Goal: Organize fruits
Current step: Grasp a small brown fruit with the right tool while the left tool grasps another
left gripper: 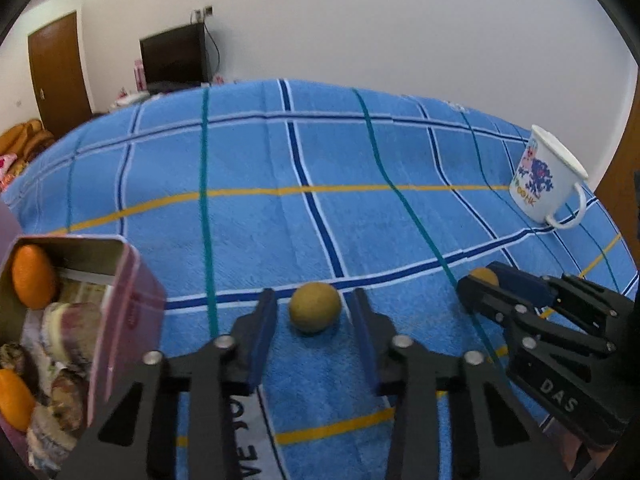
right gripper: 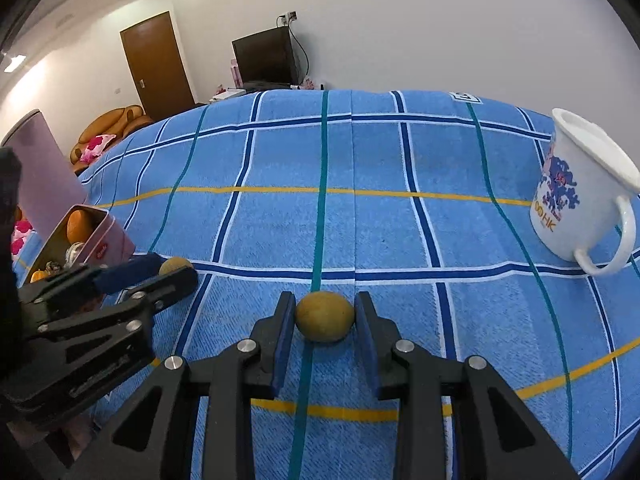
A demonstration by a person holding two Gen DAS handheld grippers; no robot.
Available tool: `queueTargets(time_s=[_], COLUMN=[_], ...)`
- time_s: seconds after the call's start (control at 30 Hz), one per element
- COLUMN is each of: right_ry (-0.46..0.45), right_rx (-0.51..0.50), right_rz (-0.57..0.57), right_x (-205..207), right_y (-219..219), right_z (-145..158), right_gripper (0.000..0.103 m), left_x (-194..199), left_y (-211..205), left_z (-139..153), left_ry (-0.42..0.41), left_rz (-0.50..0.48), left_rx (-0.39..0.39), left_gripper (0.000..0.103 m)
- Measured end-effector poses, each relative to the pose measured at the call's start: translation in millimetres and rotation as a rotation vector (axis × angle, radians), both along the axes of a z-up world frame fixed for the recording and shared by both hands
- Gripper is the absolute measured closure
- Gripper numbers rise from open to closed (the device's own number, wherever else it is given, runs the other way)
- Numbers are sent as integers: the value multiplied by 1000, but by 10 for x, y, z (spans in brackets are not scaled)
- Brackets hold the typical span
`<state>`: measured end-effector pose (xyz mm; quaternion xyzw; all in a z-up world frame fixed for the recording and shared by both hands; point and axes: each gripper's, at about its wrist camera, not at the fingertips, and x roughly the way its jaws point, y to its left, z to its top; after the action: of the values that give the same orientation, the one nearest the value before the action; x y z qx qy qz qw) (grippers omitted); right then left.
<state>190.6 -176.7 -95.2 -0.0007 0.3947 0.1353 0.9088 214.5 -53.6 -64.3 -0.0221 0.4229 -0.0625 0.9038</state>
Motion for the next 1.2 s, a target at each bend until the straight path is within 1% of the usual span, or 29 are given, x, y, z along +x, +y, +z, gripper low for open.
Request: queueTargets(time_s=[0.07,0.13,0.3,0.47,0.9,1.2], right_ry=[0,1,-5,-26,-112,-176], right_rx=[2,5,4,7,17,33], right_rz=[2,4,10,15,41,59], right_x=[-2,-4,2,-20,-183,-326], right_y=[-6,-8,10,36,31,39], right_z=[5,5,13,42,145,226], right_gripper=[71,71,71,71,71,71], left_x=[19,24,-19,-128,-359,-465], left_y=[-9,-37,-84,-81,4,44], left_z=[-2,-7,16,72,191,222], left_ry=[3,8,-2,-47,-135,-167], left_rz=[-4,-19,-48,-49,-38,-32], left_rx=[-2,4,26,32,8,9], left_gripper=[70,74,75,75,75,75])
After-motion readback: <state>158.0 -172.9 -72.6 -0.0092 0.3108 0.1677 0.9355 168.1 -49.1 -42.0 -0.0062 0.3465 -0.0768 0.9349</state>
